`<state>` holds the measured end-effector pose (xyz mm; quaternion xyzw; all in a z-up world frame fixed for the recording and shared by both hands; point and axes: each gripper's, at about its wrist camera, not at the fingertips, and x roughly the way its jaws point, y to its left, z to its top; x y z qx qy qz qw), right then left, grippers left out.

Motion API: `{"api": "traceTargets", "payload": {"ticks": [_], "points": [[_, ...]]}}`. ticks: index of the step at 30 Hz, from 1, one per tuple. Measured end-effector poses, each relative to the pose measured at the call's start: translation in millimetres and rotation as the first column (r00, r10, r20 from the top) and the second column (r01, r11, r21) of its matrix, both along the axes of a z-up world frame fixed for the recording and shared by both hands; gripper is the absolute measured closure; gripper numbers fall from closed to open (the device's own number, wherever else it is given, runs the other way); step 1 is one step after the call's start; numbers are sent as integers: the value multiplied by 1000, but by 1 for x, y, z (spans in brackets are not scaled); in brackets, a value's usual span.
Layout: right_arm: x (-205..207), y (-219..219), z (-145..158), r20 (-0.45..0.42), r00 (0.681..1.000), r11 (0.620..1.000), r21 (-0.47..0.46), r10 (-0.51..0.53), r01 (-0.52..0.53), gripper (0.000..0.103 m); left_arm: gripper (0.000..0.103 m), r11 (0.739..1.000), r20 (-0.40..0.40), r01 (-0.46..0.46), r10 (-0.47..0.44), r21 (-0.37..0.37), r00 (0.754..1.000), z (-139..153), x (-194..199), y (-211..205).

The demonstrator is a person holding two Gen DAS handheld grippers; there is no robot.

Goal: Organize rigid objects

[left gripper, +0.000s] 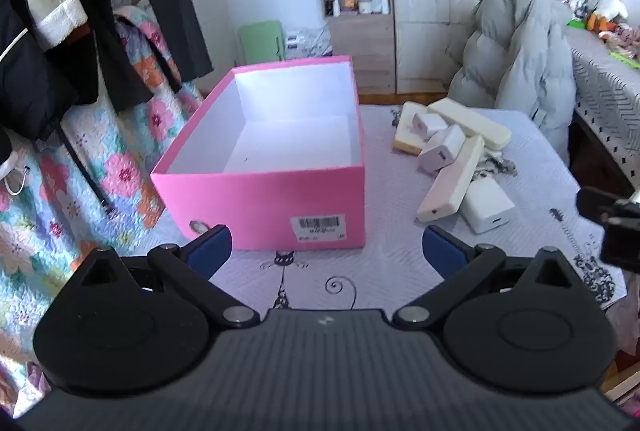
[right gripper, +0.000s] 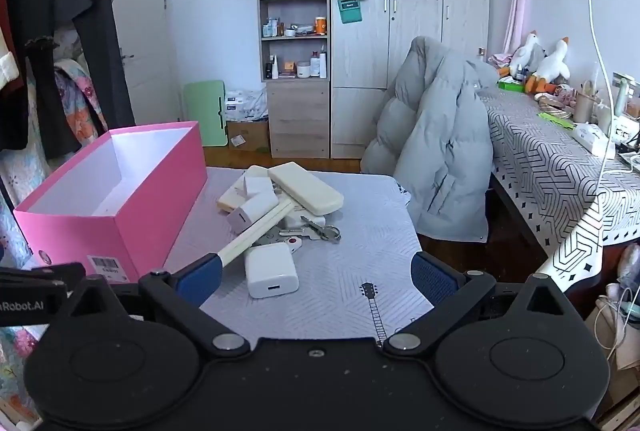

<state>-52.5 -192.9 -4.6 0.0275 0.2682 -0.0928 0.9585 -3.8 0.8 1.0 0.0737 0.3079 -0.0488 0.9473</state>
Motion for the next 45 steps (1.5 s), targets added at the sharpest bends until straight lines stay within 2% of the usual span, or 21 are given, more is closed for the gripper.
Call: {"api": "traceTargets", "payload": {"ticks": [6,19,30,45], "points": [[2,2,-1,-11,1000,1000,-3,-2,2,1,0,999,-3,26,-26,-31,1000,2,0,3],[2,-1,-4,-28,1000,1000,-2,-13,13,1,0,999,-51,-34,33,-22,998,-7,11,10],[2,-2,-8,-45,999,1000,-2,-15,15,1,0,997,22,-43,45,-62,999,-7,5,16],[-1,5,-7,-58,998,1000,-21,2,-3,1,0,998,10,-46,47,-49,999,-9,6,17]]}}
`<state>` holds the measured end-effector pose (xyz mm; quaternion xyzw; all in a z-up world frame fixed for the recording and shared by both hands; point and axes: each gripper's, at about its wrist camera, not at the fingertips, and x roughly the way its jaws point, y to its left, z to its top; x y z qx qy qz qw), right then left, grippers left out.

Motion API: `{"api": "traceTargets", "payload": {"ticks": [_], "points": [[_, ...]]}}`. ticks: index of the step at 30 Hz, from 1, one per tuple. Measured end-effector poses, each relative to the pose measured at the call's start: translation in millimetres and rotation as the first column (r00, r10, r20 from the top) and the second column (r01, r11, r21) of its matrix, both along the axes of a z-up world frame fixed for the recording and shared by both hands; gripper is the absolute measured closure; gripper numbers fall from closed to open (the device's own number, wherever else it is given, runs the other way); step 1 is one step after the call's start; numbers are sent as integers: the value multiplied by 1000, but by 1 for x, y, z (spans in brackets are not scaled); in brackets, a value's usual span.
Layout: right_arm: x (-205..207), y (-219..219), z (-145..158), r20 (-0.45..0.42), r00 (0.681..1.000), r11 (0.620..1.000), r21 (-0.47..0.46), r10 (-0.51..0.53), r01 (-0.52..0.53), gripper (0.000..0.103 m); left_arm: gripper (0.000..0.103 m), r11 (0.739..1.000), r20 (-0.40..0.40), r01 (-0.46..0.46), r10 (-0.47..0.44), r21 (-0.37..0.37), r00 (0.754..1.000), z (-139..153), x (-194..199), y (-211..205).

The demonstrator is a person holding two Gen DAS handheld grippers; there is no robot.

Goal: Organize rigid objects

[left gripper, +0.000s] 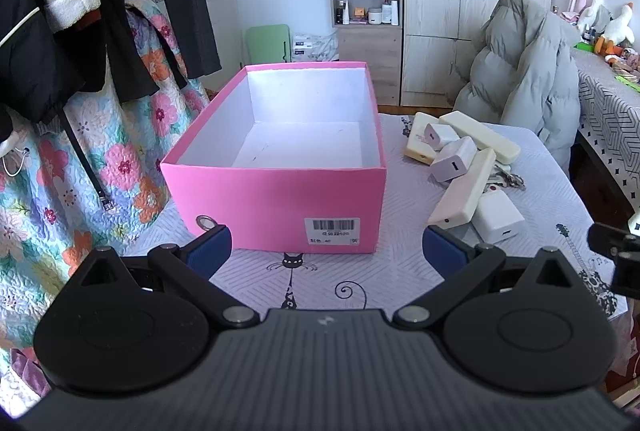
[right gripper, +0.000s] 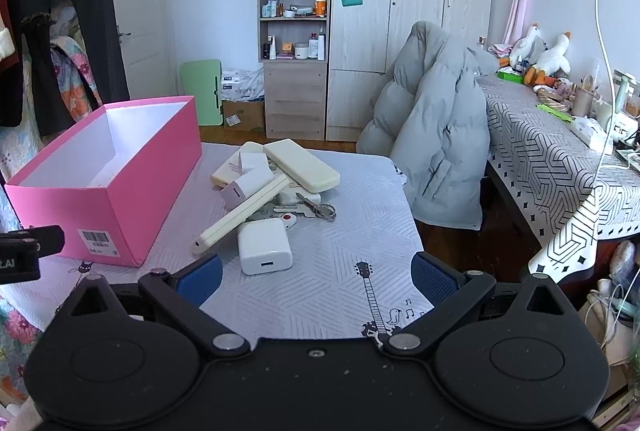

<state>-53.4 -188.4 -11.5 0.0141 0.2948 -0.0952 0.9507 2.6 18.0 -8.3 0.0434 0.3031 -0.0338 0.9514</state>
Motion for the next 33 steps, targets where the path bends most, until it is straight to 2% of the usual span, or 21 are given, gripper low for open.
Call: {"api": "traceTargets", "payload": {"ticks": [15,20,28,33], "points": [[-3,5,3,15,1000,1000,2,21,-22,1,0,1000,10,3,-3,14,1000,-5,-4,9],[-7,7,7,43,999,1000,5,27,-28,1,0,1000,45,14,-14,13,999,-3,-11,7],[-16,8,14,126,991,999,-3,46,-46,1,0,1000,52,17,-18,14,999,-2,-12,6],[-12,7,12,123,991,999,4,53,-54,1,0,1000,53,16,-16,7,998,-1,-12,8]]}}
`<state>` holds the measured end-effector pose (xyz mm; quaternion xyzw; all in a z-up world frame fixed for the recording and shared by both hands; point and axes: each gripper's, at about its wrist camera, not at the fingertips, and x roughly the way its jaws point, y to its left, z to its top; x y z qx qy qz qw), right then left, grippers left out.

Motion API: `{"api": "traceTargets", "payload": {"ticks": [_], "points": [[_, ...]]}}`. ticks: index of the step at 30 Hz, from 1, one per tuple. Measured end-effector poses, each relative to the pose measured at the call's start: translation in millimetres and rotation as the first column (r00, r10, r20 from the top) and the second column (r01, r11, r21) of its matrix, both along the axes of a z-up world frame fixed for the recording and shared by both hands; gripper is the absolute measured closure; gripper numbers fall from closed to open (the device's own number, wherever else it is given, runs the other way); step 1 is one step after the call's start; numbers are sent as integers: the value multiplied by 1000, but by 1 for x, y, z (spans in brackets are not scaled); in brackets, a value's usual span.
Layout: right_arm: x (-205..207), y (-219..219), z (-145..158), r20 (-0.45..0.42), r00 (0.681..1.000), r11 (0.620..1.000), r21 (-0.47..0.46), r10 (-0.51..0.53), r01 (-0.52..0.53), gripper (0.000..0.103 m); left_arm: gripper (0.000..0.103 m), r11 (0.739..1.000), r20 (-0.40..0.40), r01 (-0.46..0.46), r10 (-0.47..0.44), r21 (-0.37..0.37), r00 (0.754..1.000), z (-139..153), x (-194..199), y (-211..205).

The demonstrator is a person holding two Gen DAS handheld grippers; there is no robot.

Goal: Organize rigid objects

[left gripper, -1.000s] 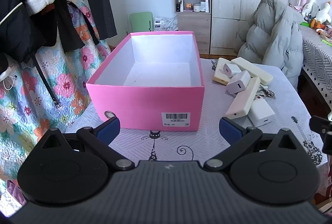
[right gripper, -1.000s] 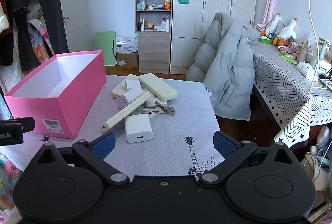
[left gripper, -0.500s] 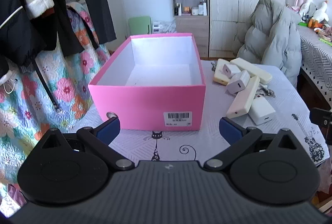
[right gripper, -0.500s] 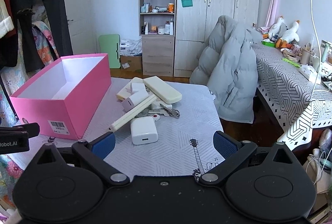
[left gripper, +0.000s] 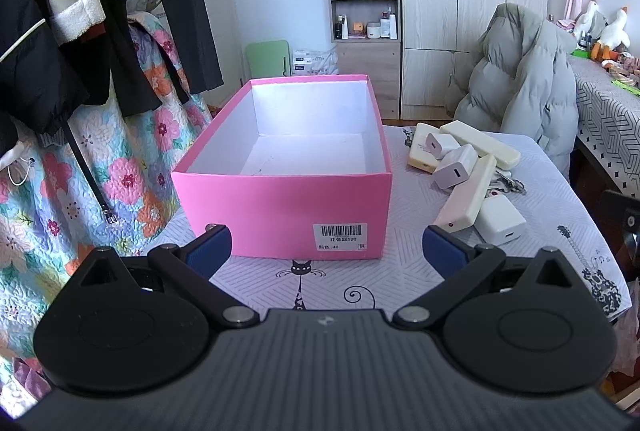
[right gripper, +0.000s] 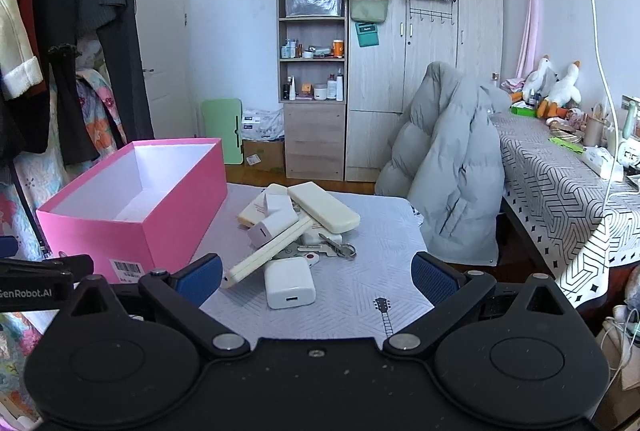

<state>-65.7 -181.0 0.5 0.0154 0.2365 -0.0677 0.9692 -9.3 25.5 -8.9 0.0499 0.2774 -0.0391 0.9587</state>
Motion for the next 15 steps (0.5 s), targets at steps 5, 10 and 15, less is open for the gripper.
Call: {"api": "traceTargets", "payload": {"ticks": [5,10,15], "points": [[1,1,-2,5,1000,1000,0,3,-3,1,0,1000,-7,2,-2,-7,1000,-1,1,1],[1,0,-3,28,1000,1000,6,7,-7,1,0,1000,-26,4,-5,-28,1000,-1,5,2],[3,-5,-9,76,997,999,41,20,-23,1,0,997,-89,20,-27,-75,996,-3,17,6]]}}
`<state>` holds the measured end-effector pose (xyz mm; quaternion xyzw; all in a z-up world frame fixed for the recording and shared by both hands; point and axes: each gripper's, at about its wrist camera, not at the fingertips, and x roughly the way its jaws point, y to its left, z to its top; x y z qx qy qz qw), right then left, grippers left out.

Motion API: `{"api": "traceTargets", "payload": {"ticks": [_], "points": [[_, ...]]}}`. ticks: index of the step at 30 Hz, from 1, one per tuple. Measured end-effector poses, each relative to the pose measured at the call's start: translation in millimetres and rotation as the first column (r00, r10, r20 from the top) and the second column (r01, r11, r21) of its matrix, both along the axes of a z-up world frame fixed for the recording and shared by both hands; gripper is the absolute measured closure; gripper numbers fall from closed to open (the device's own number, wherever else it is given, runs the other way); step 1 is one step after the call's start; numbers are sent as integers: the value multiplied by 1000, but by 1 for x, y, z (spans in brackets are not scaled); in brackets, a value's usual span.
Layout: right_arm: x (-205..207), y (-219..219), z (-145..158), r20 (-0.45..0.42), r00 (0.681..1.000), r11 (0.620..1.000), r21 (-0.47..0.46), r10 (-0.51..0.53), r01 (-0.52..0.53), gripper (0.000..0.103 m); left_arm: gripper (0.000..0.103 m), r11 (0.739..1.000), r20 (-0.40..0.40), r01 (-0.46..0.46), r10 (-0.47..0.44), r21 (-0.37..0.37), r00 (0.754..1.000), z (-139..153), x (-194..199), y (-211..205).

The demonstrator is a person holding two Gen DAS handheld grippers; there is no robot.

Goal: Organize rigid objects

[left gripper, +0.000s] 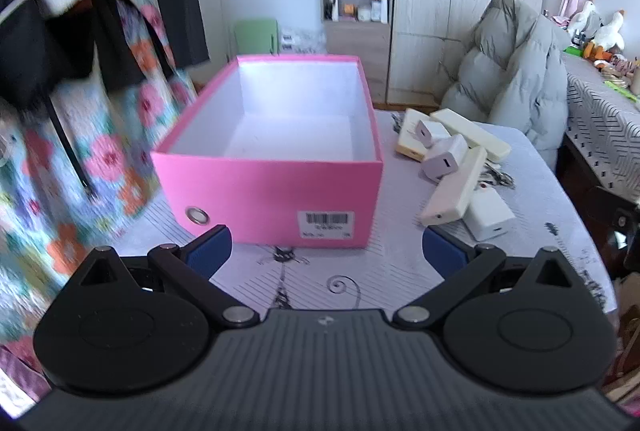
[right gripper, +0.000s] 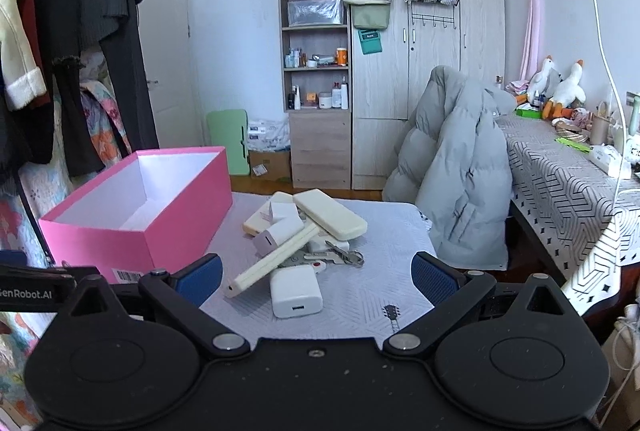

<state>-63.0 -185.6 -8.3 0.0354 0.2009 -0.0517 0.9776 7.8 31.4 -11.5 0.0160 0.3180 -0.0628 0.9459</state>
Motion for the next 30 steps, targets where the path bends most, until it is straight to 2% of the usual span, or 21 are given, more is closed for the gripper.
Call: {"api": "traceTargets", "payload": {"ticks": [3,6,9,12,14,15,19,22,27,30], "points": [[1,-2,-5,63,998,1000,19,15,-16,1,0,1000,-6,-8,8,-29,1000,4,7,3],[9,-2,-2,79,996,999,4,32,-32,1,0,1000,10,-13,13,-10,1000,13,14,7],[21,-5,10,92,994,998,9,66,-67,1,0,999,54,-4,6,-42,999,30,21,23],[39,-11,18,72,991,991,61,111,-116,1,0,1000,151,19,-21,19,988,44,29,38],[56,-12,14,29,992,988,89,122,-124,1,0,997,174,11,-24,74,985,49,39,46],[63,-10,10,7,992,987,94,128,-128,1,0,997,169,4,-18,80,985,50,46,52],[97,-3,-13,-99,980,978,138,172,-158,1,3,1000,107,-9,6,29,994,51,78,74],[119,2,-27,-152,975,979,149,160,-137,1,3,1000,81,-17,15,25,997,46,99,89],[142,11,-41,-209,972,994,59,104,-94,2,8,1000,11,-21,21,13,1000,31,138,110],[157,10,-46,-247,963,993,70,109,-95,6,8,999,-28,-46,46,13,999,21,162,119]]}}
